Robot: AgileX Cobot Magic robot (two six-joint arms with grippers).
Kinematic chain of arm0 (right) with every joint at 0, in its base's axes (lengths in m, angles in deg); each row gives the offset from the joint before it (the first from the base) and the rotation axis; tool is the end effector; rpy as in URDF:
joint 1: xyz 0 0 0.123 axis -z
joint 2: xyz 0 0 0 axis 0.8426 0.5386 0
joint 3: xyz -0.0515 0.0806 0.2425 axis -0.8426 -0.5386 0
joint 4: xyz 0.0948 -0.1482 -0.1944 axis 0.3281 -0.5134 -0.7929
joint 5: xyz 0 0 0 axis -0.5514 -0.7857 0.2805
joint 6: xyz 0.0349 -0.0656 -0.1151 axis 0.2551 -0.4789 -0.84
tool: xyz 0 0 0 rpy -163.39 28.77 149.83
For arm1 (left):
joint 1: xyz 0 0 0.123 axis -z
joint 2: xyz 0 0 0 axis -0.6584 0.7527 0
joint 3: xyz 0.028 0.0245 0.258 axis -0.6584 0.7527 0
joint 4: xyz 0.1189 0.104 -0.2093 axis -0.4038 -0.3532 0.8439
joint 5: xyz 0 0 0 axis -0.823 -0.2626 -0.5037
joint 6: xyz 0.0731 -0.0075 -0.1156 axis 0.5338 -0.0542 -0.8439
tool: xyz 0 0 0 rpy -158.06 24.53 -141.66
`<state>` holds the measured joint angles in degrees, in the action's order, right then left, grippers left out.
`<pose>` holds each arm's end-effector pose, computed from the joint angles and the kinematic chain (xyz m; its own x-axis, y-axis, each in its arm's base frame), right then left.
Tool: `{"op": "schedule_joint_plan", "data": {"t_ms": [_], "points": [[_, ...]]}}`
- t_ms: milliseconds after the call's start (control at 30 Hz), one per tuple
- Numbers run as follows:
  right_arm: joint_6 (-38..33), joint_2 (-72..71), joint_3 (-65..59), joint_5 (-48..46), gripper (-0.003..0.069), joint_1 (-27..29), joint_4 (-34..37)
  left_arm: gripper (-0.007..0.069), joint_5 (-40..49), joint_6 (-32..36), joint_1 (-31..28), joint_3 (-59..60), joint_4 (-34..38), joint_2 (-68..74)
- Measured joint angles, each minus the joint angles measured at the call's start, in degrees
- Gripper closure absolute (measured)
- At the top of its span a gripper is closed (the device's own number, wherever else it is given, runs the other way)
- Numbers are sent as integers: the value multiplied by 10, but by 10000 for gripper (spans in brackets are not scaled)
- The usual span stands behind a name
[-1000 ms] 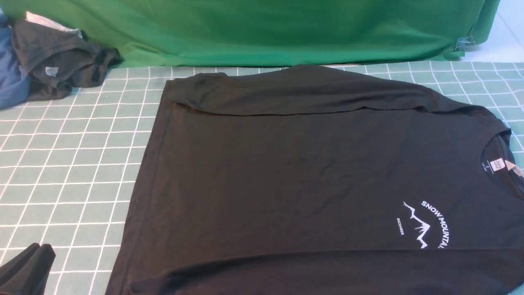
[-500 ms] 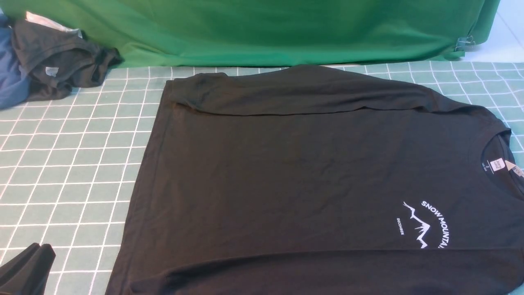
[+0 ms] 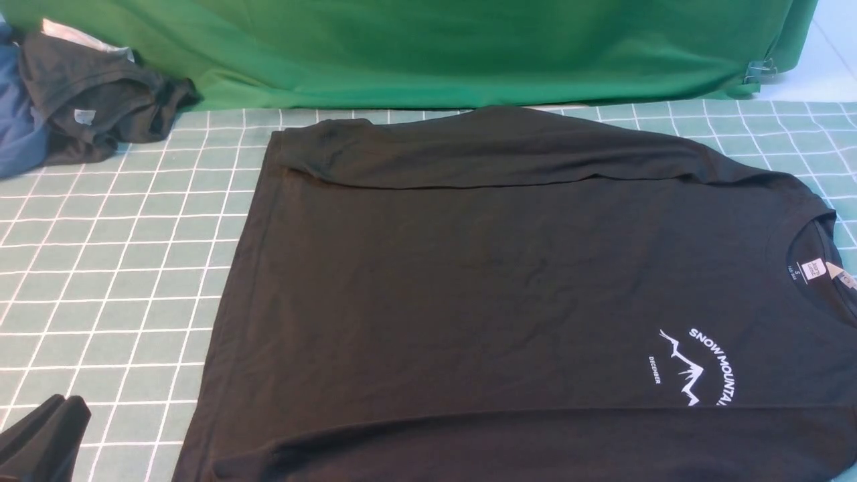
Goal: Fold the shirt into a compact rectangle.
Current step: 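Grasp the left edge of the dark T-shirt lying flat on the table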
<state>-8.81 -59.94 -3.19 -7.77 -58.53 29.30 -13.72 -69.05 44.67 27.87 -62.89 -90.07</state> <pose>0.1366 0.0038 0.1811 -0.1517 -0.0613 -0.9865 -0.0358 0.9978 -0.0565 0.1364 -0.0115 0.1870 -0.1156 -0.0814 -0.9900 0.0739 0.9932 -0.0903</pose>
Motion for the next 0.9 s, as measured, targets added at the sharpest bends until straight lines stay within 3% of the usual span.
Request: {"op": "schedule_joint_plan", "data": {"t_ms": [200, 367, 567, 700, 800, 900], "points": [[0, 0, 0, 0, 420, 0, 0, 589, -144, -75, 0, 0, 162, 0], [0, 0, 0, 1, 420, 0, 0, 589, -249, -133, 0, 0, 190, 0], [4, 0, 0, 21, 420, 0, 5, 589, -455, -229, 0, -15, 188, 0], [71, 0, 0, 126, 420, 0, 67, 589, -398, -239, 0, -128, 135, 2], [157, 0, 0, 219, 420, 0, 103, 589, -227, -237, 0, -276, 72, 60], [183, 0, 0, 262, 420, 0, 111, 589, -83, -229, 0, -367, 41, 116]]}}
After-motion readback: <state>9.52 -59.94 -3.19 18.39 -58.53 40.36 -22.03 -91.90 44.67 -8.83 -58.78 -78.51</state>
